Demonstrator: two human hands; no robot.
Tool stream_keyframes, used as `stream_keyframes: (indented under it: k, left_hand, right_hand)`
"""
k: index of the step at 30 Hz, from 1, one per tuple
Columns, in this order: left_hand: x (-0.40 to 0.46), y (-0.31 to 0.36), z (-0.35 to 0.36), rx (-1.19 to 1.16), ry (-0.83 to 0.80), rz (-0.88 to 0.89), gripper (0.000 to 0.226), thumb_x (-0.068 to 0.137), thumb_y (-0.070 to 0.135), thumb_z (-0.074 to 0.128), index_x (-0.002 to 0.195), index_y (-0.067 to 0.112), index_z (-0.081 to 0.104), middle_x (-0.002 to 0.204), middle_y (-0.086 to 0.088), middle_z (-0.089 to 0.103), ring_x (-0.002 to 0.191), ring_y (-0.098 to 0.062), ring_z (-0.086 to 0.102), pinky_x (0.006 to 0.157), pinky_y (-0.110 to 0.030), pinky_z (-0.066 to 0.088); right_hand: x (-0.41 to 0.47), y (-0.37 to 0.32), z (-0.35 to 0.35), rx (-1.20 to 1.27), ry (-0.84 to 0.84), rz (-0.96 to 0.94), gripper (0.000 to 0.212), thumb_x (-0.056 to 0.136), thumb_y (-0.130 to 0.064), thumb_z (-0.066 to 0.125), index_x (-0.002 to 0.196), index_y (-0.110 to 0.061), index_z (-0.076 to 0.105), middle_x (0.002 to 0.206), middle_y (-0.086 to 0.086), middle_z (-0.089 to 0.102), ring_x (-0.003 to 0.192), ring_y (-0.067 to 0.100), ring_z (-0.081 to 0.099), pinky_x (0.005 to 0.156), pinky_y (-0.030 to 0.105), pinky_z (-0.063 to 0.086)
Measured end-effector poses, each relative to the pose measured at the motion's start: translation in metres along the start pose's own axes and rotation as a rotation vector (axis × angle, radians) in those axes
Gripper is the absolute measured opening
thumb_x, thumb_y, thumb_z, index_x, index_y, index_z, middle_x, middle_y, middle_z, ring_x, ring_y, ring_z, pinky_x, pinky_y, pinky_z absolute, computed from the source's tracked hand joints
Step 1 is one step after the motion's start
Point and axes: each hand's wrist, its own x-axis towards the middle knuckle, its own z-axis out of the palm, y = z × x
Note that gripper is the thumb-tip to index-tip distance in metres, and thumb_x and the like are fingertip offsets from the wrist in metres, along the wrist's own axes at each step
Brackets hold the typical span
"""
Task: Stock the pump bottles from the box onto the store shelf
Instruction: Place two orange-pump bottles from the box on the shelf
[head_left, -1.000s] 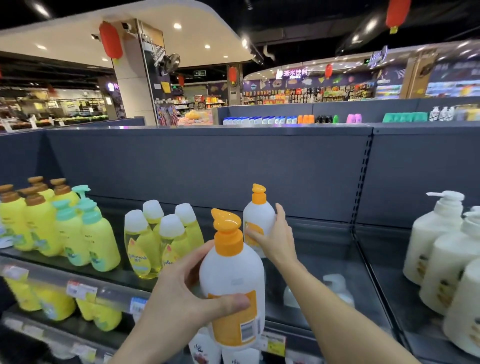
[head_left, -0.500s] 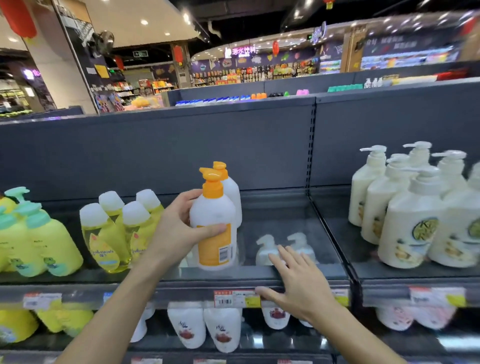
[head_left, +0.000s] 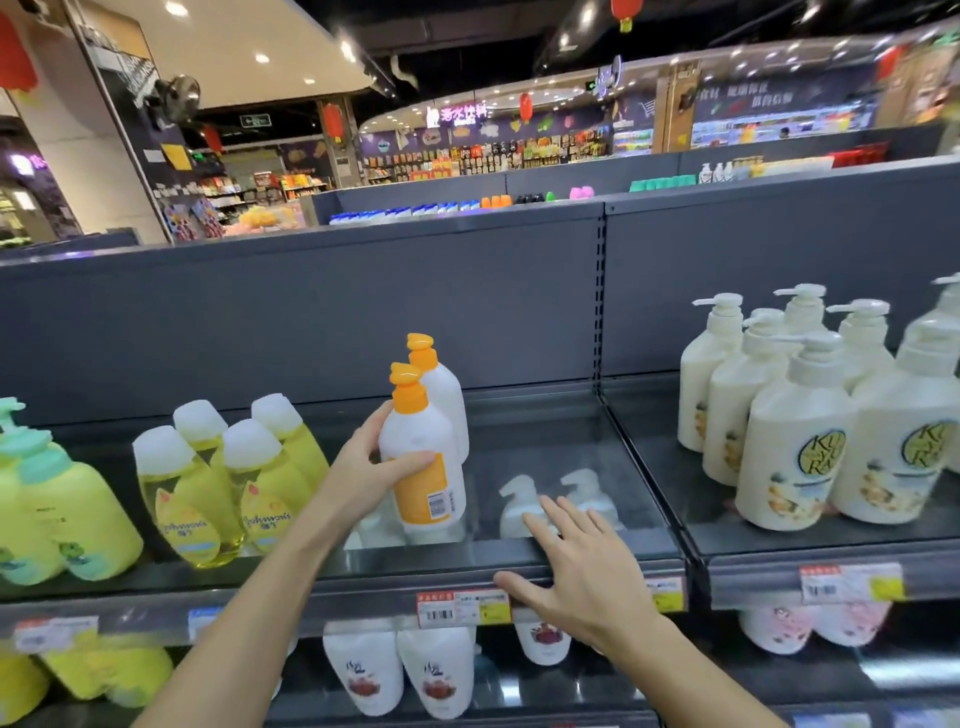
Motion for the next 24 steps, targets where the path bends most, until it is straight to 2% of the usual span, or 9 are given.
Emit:
stream_keyframes:
  k: [1, 3, 5, 8, 13, 18, 20, 24]
  left_hand:
    - [-0.001, 0.0, 0.004, 0.071, 0.071, -0.005, 0.075, 0.066, 0.04, 0.083, 0.132, 0.042, 0.047, 0.127, 0.011, 0.062, 0.111, -0.008, 0.063, 0.089, -0.031, 0.054]
    - [-0.006, 0.002, 0.017, 0.223, 0.258, -0.063, 0.104, 0.056, 0.056, 0.082, 0.144, 0.033, 0.032, 0.136, 0.005, 0.045, 0.119, -0.014, 0.052, 0.096, -0.038, 0.049]
    - [-0.014, 0.006, 0.034, 0.378, 0.374, -0.075, 0.115, 0.052, 0.058, 0.08, 0.146, 0.025, 0.023, 0.135, -0.003, 0.038, 0.12, -0.021, 0.046, 0.097, -0.044, 0.047]
    - [-0.023, 0.007, 0.054, 0.553, 0.414, -0.006, 0.109, 0.062, 0.046, 0.078, 0.147, 0.023, 0.014, 0.133, -0.011, 0.039, 0.117, -0.032, 0.048, 0.089, -0.043, 0.047]
    - [-0.026, -0.002, 0.058, 0.541, 0.421, 0.056, 0.103, 0.076, 0.037, 0.073, 0.15, 0.028, 0.002, 0.144, -0.011, 0.033, 0.121, -0.031, 0.046, 0.088, -0.038, 0.041]
    - [-0.024, -0.004, 0.06, 0.505, 0.433, 0.052, 0.103, 0.077, 0.034, 0.072, 0.15, 0.033, -0.001, 0.146, -0.009, 0.03, 0.118, -0.033, 0.049, 0.084, -0.036, 0.041]
    - [-0.024, -0.002, 0.063, 0.53, 0.448, 0.009, 0.108, 0.074, 0.038, 0.074, 0.149, 0.035, -0.004, 0.14, -0.013, 0.032, 0.112, -0.036, 0.052, 0.083, -0.039, 0.045]
    - [-0.016, -0.002, 0.061, 0.458, 0.413, -0.017, 0.104, 0.071, 0.032, 0.076, 0.146, 0.038, 0.003, 0.129, -0.013, 0.039, 0.106, -0.037, 0.052, 0.076, -0.035, 0.039]
  right_hand:
    - [0.0, 0.0, 0.001, -0.003, 0.015, -0.001, 0.086, 0.082, -0.082, 0.027, 0.148, -0.028, 0.036, 0.162, 0.0, 0.026, 0.151, 0.019, 0.016, 0.122, 0.039, 0.01]
    - [0.001, 0.0, 0.004, -0.004, 0.035, -0.003, 0.086, 0.082, -0.082, 0.027, 0.148, -0.028, 0.038, 0.161, 0.0, 0.028, 0.151, 0.02, 0.018, 0.122, 0.038, 0.011]
    - [0.001, 0.0, 0.004, -0.005, 0.032, 0.0, 0.085, 0.083, -0.082, 0.028, 0.148, -0.029, 0.037, 0.162, 0.0, 0.027, 0.151, 0.019, 0.017, 0.122, 0.037, 0.01]
    - [0.001, 0.0, 0.004, -0.004, 0.031, 0.003, 0.086, 0.082, -0.083, 0.027, 0.149, -0.031, 0.035, 0.162, -0.001, 0.025, 0.151, 0.018, 0.016, 0.122, 0.037, 0.01]
    - [0.001, -0.001, 0.004, -0.009, 0.037, 0.003, 0.087, 0.081, -0.084, 0.026, 0.149, -0.029, 0.037, 0.161, 0.0, 0.028, 0.151, 0.019, 0.019, 0.122, 0.039, 0.013]
    - [0.0, 0.0, 0.005, 0.007, 0.053, -0.001, 0.087, 0.081, -0.084, 0.026, 0.148, -0.029, 0.038, 0.161, 0.0, 0.028, 0.151, 0.02, 0.02, 0.122, 0.04, 0.015]
    - [0.0, -0.001, 0.005, 0.005, 0.053, -0.007, 0.087, 0.081, -0.083, 0.026, 0.148, -0.029, 0.037, 0.161, 0.0, 0.028, 0.151, 0.02, 0.019, 0.122, 0.04, 0.014]
    - [0.001, -0.002, 0.005, -0.006, 0.06, -0.006, 0.087, 0.081, -0.084, 0.026, 0.146, -0.027, 0.042, 0.159, 0.002, 0.033, 0.149, 0.022, 0.025, 0.121, 0.041, 0.018]
